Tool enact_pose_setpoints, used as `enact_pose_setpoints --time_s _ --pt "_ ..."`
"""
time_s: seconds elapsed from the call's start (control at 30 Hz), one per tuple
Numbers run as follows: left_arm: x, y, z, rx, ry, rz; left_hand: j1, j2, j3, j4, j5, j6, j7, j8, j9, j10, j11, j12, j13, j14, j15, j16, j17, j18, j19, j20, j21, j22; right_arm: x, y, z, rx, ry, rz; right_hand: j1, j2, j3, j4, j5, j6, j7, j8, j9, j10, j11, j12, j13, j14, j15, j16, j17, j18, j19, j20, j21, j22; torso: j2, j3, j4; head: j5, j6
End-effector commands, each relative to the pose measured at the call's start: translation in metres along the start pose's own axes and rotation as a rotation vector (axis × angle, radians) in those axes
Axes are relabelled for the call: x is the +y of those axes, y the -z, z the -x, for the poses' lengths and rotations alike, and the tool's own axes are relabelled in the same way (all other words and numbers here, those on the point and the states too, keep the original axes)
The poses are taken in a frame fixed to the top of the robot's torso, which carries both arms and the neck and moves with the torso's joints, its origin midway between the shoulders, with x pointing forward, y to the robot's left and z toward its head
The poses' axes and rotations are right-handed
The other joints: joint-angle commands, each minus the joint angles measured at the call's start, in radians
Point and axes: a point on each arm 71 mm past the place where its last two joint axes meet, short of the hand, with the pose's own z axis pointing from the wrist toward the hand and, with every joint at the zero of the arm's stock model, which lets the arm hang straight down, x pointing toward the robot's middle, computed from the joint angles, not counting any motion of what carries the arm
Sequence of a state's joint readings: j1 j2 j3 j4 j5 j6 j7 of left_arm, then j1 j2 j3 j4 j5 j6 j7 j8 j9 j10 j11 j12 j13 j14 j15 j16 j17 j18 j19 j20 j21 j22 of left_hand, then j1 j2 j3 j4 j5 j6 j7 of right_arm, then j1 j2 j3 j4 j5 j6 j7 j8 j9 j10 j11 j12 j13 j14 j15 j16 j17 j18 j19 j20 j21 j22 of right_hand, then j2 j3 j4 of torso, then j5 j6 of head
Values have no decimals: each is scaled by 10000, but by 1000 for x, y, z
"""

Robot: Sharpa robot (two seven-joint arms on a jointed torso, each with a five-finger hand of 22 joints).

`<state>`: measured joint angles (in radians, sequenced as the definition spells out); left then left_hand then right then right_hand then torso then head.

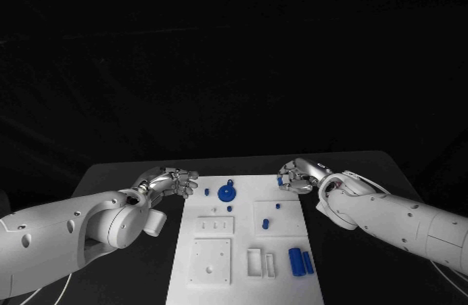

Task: Assemble the parts on the task board

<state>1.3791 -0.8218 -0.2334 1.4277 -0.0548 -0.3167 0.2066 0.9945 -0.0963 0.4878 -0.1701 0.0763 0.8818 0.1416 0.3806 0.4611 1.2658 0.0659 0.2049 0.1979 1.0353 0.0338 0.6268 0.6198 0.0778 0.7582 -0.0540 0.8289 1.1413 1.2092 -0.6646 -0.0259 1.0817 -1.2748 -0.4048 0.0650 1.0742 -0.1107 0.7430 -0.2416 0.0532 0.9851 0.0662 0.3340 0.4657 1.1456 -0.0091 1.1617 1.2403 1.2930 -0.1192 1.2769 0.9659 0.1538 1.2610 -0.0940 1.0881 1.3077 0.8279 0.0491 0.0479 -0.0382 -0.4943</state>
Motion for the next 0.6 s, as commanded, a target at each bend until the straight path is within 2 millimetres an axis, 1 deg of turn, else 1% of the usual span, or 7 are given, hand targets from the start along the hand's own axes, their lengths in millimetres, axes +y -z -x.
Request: enact_pose_setpoints --time_s 0.03,0.1,0.17,0.27,0.37,0.4,0.6 --pt "-1 -3 -8 768 -768 524 -245 -41 -44 162 -60 209 -68 37 10 288 -117 127 100 248 -105 227 114 177 125 -140 177 -10 17 -3 0 358 899 -243 9 93 70 5 -41 358 276 126 158 8 -84 48 8 -14 -64 -33 13 1080 -18 -52 51 146 -100 -28 -66 65 -4" --pt "-3 -5 -11 930 -1025 680 -316 -67 -61 209 -74 292 -96 23 7 459 -199 212 187 357 -187 385 194 183 208 -207 278 -11 29 -4 0 487 1076 -238 17 83 96 -17 -40 371 269 133 166 15 -91 51 10 -14 -70 -36 15 1080 -14 -55 49 142 -135 -41 -83 88 -2" --pt "-4 -7 -14 1064 -1218 844 -422 -107 -124 289 -95 396 -161 18 7 938 -404 494 386 748 -404 760 387 239 502 -337 543 50 40 -5 -1 596 1188 -173 35 56 158 -43 -39 391 259 142 178 28 -101 55 11 -8 -79 -40 18 1080 -6 -57 44 135 -183 -54 -95 115 3" --pt "-5 -11 -20 1258 -1525 1157 -547 -221 -211 383 -112 464 -281 -80 -26 1460 -609 981 790 1152 -747 1438 777 309 859 -566 966 141 62 -6 -5 777 1330 99 35 48 190 -50 -40 396 256 144 183 28 -104 50 7 -5 -82 -44 19 1080 0 -55 42 131 -262 -72 -110 178 -22" --pt "-4 -14 -24 1354 -1806 1411 -739 -340 -314 534 -136 546 -389 -140 -43 1739 -723 1487 1174 1378 -986 2017 1099 344 1092 -725 1288 220 81 -7 -11 901 1346 390 30 36 213 -56 -41 402 254 146 187 19 -106 38 -3 -3 -83 -47 20 1079 4 -52 41 129 -324 -92 -118 240 -38" --pt "-4 -15 -25 1380 -1863 1513 -771 -383 -340 594 -139 590 -421 -204 -67 1677 -781 1782 1428 1364 -1113 2318 1257 369 1199 -841 1475 290 88 -8 -14 937 1366 496 28 36 216 -56 -41 403 253 146 188 22 -106 40 -1 -2 -83 -47 20 1079 4 -52 41 128 -350 -101 -119 272 -54" --pt "0 -19 -37 1734 -2424 2027 -1222 -398 -491 1039 -224 673 -505 -346 -113 1649 -875 2645 2090 1496 -1367 2994 1521 379 1413 -1047 1755 398 125 -11 -27 1135 1393 1161 21 39 244 -63 -41 406 251 146 192 16 -108 31 -9 1 -83 -52 19 1080 9 -47 38 124 -426 -133 -93 290 -93"
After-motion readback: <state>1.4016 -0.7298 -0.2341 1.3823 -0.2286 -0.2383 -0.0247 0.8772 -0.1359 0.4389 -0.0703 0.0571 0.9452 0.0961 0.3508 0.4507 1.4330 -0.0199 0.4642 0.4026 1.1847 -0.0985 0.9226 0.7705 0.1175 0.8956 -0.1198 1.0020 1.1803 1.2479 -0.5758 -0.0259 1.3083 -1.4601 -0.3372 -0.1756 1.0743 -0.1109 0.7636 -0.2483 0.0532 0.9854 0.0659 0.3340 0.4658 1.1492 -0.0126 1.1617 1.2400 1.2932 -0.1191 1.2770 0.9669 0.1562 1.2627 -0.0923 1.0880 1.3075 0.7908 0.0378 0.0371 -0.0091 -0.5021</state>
